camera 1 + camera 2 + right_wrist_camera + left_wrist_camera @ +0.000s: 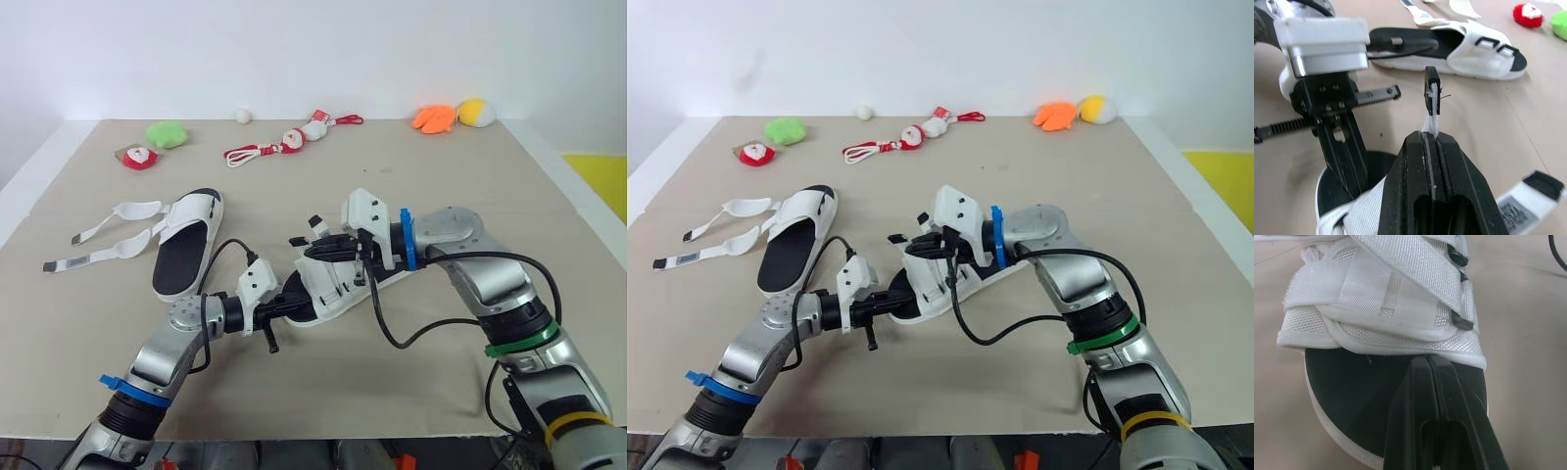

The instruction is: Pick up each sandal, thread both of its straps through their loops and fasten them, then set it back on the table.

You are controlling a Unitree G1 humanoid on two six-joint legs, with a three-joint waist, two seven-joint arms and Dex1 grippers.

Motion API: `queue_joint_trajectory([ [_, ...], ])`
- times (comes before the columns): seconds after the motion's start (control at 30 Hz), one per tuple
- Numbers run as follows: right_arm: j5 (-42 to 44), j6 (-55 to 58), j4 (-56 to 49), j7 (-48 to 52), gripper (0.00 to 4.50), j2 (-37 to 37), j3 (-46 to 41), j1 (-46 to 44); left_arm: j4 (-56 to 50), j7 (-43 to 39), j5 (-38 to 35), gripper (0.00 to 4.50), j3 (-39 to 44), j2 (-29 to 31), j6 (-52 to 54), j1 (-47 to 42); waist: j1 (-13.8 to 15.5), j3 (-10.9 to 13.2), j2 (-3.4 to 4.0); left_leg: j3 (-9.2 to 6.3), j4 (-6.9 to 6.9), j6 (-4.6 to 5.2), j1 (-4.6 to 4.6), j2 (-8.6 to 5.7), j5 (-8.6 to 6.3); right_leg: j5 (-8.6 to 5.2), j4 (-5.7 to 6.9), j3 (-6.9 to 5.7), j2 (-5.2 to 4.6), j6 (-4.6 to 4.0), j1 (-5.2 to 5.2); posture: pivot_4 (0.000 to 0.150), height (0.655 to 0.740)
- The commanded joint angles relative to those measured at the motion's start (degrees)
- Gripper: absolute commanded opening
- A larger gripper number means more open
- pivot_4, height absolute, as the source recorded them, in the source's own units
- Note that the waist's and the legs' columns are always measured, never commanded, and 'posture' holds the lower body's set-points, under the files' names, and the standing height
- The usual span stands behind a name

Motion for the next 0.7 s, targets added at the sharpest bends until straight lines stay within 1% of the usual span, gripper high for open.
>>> queue_joint_trajectory([
  [0.03,-2.67,0.3,1.23,-1.79,0.08,1.18,0.01,-3.91,3.45,-0.17,2.27,0.0,-3.07,0.69,2.28,2.24,-0.02,0.0,0.0,0.0,0.0,0.0,0.0,0.0,0.0,0.0,0.0,0.0,0.0,-0.01,0.0,0.15,0.74],
  [0.33,-7.93,1.4,6.26,-2.59,0.08,2.9,1.96,-5.89,3.02,0.17,2.3,0.0,-3.17,0.59,2.42,2.59,-0.05,0.0,0.0,0.0,0.01,0.0,0.02,0.01,0.01,0.01,0.01,0.0,0.01,-0.02,-0.01,0.15,0.74],
  [0.7,-11.43,2.77,9.76,-3.44,0.08,4.91,2.91,-7.21,2.92,0.35,2.17,0.0,-3.11,0.67,2.43,2.53,-0.1,0.0,0.0,0.0,0.03,0.02,0.04,0.02,0.02,0.07,0.01,0.0,0.01,-0.02,0.0,0.15,0.74],
])
